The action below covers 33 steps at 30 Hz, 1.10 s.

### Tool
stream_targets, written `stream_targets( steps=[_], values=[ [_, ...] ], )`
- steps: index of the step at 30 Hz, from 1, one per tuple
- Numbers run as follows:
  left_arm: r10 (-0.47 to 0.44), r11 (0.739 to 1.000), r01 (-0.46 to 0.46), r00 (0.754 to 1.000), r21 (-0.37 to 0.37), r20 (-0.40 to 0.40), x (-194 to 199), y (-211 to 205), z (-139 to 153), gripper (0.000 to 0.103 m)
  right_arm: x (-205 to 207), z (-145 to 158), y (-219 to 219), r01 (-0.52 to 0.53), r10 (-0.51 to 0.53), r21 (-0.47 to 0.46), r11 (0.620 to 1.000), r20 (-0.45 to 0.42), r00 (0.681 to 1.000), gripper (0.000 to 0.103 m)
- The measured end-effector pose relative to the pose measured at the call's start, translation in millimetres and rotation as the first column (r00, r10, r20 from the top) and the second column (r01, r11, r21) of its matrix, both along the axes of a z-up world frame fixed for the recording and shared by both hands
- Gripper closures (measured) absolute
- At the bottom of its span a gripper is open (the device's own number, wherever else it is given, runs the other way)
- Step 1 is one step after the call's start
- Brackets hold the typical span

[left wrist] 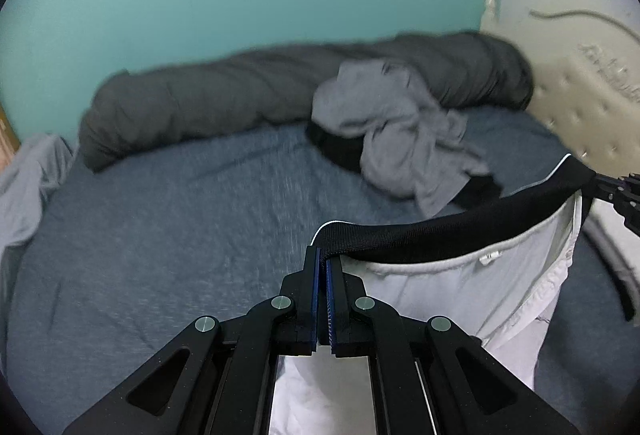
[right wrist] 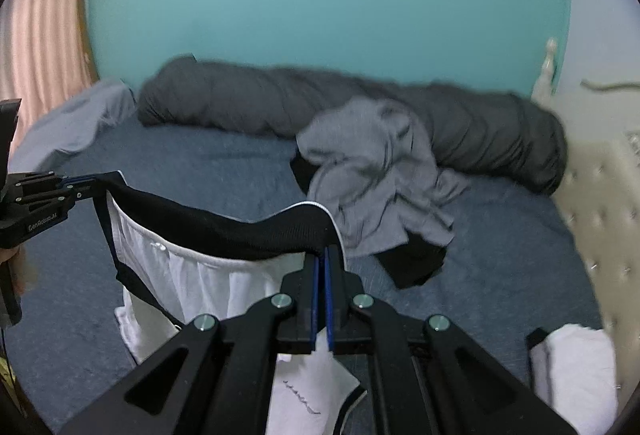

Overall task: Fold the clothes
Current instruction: 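Lower the held polo onto the bed with both grippers, spreading it out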

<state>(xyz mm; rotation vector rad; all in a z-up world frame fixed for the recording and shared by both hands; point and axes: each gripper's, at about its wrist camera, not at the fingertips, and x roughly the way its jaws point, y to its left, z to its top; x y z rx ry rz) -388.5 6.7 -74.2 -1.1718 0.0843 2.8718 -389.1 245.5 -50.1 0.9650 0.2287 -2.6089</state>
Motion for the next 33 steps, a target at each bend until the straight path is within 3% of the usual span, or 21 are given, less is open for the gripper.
stream_targets(
  steps=[6, 14, 26, 28, 30, 32, 33],
  values=[
    [0.008, 1.0, -0.007, 0.995, -0.001, 0.099, -70.4, -13.1, -72.1, 0.1, -65.5, -79.9, -7.8, 0.011, -0.016, 0.052, 0.999, 0.105, 0.994, 0.101],
    [0.016, 1.0, -0.014, 0.982, -0.013, 0.188, -135.5, -17.7, -153.4, 0.1, -132.4, -157.0, -16.2, 0.006, -0.018, 0.062, 0.998, 0.204, 0.979, 0.101],
    [0.017, 0.999, -0.027, 0.969, 0.04, 0.247, -177.0, -22.5, -216.4, 0.098, -176.5, -238.8, -39.7, 0.025, -0.04, 0.055, 0.998, 0.286, 0.957, 0.1],
    [0.019, 0.998, -0.035, 0.968, 0.058, 0.25, -179.1, -23.8, -220.0, 0.09, -178.4, -242.6, -37.8, 0.031, -0.041, 0.041, 0.999, 0.286, 0.957, 0.1],
    [0.022, 0.996, -0.042, 0.967, 0.077, 0.252, -181.0, -25.0, -223.2, 0.064, -180.7, -243.2, -33.0, 0.034, -0.034, 0.004, 0.999, 0.287, 0.957, 0.099],
    [0.012, 0.994, -0.039, 0.971, 0.107, 0.238, -179.0, -24.1, -219.9, 0.052, -181.9, -241.5, -29.0, 0.033, -0.025, -0.024, 0.999, 0.288, 0.957, 0.097],
    [0.006, 0.992, -0.035, 0.973, 0.121, 0.23, -177.6, -23.3, -217.6, 0.05, -181.3, -238.3, -26.6, 0.04, -0.03, -0.034, 0.999, 0.277, 0.96, 0.091]
  ],
)
